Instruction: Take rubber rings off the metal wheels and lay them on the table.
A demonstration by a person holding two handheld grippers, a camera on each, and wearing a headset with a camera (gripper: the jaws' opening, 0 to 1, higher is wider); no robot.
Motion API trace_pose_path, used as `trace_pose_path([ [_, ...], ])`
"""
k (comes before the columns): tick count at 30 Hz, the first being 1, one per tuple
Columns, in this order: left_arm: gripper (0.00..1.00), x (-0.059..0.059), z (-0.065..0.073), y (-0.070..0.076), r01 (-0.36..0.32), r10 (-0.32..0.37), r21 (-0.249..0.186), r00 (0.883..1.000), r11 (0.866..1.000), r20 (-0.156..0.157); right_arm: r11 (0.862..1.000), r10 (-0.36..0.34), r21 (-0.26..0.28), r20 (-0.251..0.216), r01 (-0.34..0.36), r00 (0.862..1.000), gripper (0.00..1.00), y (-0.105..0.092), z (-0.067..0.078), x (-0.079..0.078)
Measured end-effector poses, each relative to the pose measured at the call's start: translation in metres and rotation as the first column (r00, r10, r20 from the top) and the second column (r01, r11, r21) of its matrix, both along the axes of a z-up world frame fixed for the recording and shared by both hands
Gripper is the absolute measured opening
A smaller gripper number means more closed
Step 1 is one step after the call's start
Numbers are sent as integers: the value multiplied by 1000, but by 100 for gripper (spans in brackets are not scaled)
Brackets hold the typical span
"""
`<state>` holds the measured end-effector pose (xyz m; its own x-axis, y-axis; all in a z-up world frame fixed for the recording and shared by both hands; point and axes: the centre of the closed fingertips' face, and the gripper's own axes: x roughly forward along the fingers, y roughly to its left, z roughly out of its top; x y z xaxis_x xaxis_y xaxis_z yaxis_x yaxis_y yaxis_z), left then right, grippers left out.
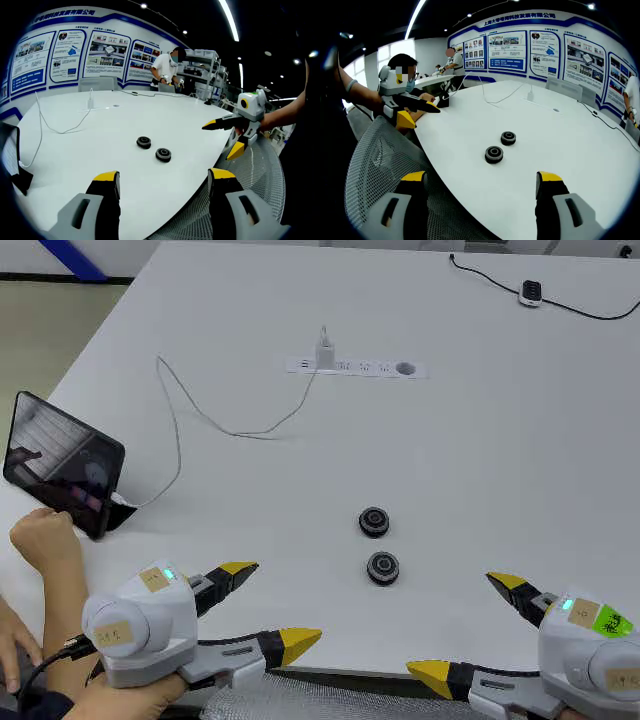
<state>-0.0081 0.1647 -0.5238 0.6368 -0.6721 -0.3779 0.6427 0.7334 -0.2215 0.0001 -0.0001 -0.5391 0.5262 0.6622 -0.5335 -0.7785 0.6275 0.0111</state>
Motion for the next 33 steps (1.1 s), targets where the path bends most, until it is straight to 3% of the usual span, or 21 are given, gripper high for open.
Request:
trace_pose_path([
  [33,69,1,-2,2,-8,8,5,1000,1000,-6,1000,7,-4,-21,-7,1000,85,-2,-3,0],
])
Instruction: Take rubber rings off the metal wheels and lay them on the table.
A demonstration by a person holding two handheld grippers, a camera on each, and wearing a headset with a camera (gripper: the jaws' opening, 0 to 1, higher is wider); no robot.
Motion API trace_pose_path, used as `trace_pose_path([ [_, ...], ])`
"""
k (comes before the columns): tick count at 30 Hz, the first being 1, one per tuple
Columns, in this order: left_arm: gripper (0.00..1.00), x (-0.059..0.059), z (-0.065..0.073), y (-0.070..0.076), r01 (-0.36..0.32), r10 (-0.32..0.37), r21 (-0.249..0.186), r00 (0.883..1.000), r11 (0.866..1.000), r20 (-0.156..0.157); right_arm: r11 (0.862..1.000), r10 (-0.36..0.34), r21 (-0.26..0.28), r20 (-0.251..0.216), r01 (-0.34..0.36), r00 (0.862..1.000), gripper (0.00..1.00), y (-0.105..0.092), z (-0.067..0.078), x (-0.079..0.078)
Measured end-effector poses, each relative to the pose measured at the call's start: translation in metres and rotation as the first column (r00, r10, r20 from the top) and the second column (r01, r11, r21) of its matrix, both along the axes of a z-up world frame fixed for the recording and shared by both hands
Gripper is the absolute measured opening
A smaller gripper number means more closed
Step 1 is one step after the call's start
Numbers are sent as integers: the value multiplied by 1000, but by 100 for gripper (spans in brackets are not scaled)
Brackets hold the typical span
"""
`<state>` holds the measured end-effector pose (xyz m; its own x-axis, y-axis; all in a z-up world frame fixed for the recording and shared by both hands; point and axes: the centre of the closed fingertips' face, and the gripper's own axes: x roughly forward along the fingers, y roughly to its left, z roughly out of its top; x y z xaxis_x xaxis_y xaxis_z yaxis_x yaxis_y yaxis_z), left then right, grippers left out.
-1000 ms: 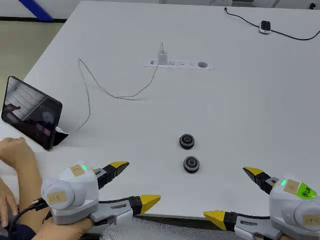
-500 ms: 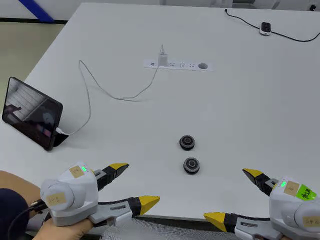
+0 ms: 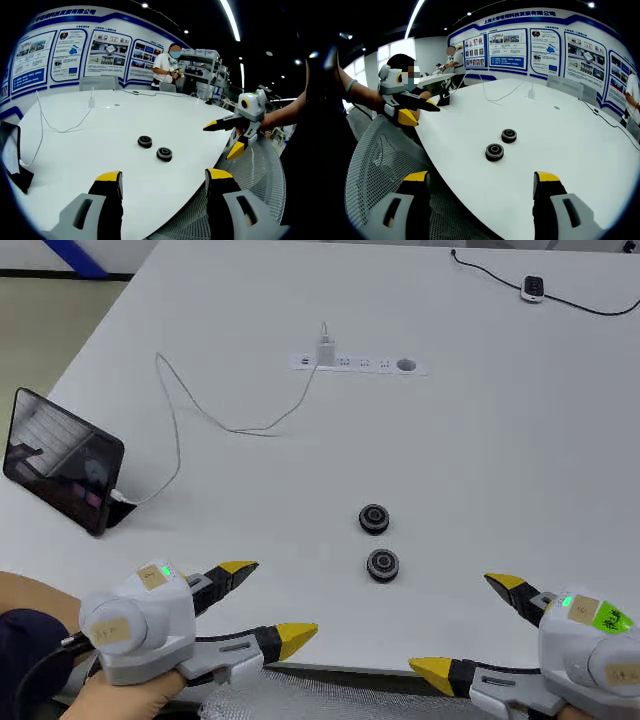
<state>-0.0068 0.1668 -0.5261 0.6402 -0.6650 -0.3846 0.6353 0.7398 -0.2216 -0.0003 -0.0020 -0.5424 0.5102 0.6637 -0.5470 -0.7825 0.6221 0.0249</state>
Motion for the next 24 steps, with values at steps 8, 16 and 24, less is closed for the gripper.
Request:
trace_pose_path([
  [8,64,6,4,-6,10,-10,3,1000,1000,8,1000,11,-4,-15,-11,1000,80,3,-3,2],
  [16,62,14,5,-14,29,-29,6,1000,1000,12,1000,12,14,-23,-12,1000,77,7,-3,10],
  [24,59,22,7,-25,44,-44,17,999,999,12,1000,21,16,-34,-20,999,75,11,-9,16],
])
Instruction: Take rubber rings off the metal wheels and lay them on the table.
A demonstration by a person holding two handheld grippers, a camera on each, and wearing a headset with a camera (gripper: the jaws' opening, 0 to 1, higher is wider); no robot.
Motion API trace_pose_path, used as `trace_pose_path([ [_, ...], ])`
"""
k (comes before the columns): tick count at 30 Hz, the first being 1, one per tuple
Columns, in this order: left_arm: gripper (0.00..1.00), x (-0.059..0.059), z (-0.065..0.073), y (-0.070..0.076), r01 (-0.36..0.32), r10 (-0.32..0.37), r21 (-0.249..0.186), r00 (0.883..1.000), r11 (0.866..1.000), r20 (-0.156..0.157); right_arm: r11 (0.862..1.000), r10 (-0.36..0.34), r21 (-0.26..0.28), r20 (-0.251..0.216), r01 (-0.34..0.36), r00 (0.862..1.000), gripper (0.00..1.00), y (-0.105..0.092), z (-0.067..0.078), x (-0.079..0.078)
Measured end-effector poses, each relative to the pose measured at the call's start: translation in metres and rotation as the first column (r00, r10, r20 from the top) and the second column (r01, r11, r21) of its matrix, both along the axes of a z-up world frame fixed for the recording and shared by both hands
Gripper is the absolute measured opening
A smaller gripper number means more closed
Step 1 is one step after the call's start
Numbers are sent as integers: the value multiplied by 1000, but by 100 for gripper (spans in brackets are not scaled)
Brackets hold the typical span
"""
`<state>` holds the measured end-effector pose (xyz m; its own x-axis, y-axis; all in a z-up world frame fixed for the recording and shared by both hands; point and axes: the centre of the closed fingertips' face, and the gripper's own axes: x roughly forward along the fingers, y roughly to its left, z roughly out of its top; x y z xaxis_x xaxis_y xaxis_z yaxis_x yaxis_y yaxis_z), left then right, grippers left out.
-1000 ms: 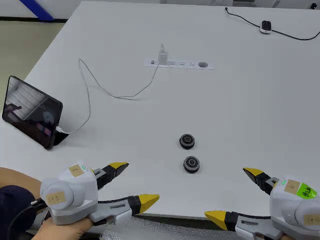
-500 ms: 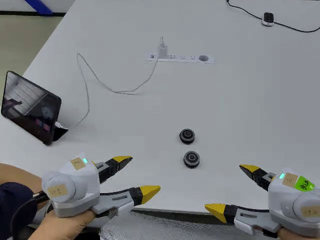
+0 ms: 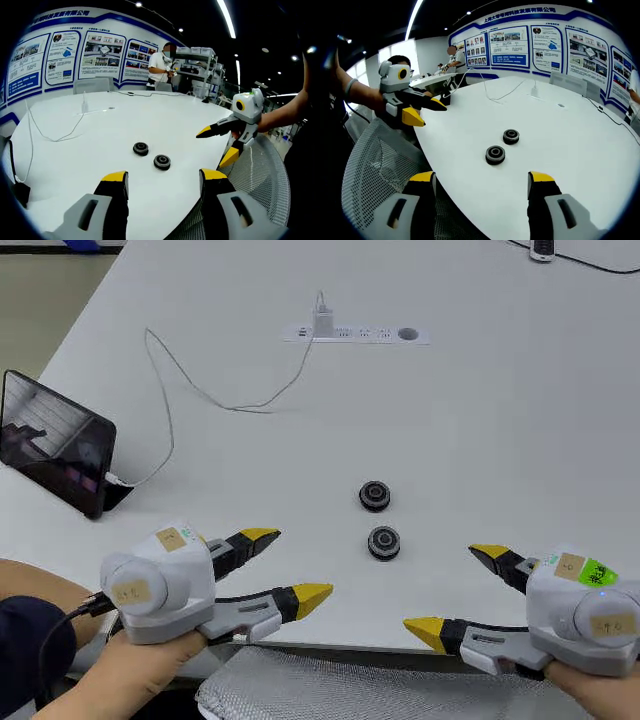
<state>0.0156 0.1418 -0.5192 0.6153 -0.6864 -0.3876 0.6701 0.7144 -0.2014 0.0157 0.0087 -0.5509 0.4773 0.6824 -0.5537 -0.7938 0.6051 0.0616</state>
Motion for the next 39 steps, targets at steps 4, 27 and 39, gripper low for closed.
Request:
trace_pose_path([
  [4,56,5,-1,-5,11,-11,6,1000,1000,1,1000,1,8,-10,-1,1000,74,2,-3,3],
  [27,40,37,-7,-42,94,-94,51,996,994,3,999,2,52,-51,0,999,68,14,-16,24],
  [39,29,44,-21,-64,150,-149,125,989,981,-15,998,4,69,-83,2,997,63,19,-25,27],
])
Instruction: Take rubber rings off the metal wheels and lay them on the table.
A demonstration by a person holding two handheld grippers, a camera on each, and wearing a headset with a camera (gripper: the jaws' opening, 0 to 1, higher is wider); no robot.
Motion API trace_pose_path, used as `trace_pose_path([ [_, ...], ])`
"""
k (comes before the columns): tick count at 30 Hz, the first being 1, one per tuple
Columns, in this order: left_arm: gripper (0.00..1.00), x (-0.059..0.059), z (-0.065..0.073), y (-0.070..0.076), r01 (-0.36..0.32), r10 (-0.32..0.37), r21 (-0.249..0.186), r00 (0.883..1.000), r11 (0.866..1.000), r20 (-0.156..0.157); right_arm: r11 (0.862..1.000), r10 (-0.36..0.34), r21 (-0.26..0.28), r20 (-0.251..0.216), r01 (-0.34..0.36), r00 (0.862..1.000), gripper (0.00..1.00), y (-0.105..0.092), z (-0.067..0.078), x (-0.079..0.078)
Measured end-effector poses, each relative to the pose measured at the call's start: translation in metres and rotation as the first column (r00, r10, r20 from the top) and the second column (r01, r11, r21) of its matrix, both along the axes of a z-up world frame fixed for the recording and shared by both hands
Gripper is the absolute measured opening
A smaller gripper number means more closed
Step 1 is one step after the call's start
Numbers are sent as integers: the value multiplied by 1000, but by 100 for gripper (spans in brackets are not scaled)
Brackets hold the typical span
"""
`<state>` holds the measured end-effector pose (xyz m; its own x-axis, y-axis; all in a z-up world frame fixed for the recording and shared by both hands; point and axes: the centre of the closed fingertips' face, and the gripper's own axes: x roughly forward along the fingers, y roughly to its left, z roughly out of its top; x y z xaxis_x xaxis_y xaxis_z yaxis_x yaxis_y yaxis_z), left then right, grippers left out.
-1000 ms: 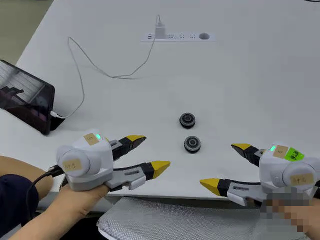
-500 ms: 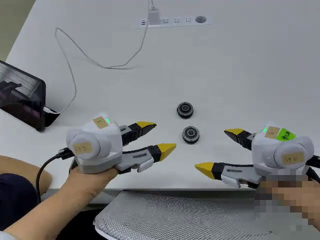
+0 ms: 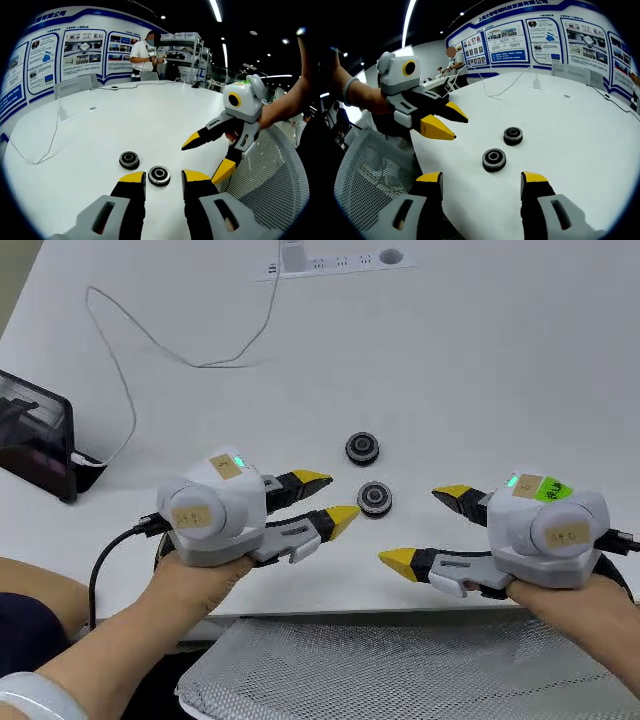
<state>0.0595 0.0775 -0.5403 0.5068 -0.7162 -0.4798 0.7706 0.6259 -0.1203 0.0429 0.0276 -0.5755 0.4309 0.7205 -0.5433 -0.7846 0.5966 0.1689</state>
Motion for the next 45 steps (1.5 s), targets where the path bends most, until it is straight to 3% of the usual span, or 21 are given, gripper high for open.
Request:
trace_pose_path([
  [6,26,7,-9,-7,13,-13,30,1000,999,-8,1000,-3,12,-11,3,1000,62,4,-3,4],
  [10,24,13,-22,-8,23,-22,84,1000,996,-16,1000,-2,19,-19,3,1000,61,6,-6,7],
  [15,21,20,-29,-12,28,-26,97,999,995,-23,1000,2,23,-28,-1,1000,58,6,-10,9],
  [18,19,24,-32,-16,35,-32,104,999,994,-29,999,3,35,-43,-2,999,44,3,-10,10],
  [28,15,32,-45,-26,63,-59,141,998,988,-38,986,-98,126,-106,111,990,34,-6,-8,26],
  [36,15,30,-54,-30,107,-101,190,994,976,-41,980,-130,136,-139,149,982,31,-9,-14,28],
  [45,13,32,-63,-33,133,-125,234,991,963,-48,959,-184,177,-196,219,963,27,-13,-16,31],
])
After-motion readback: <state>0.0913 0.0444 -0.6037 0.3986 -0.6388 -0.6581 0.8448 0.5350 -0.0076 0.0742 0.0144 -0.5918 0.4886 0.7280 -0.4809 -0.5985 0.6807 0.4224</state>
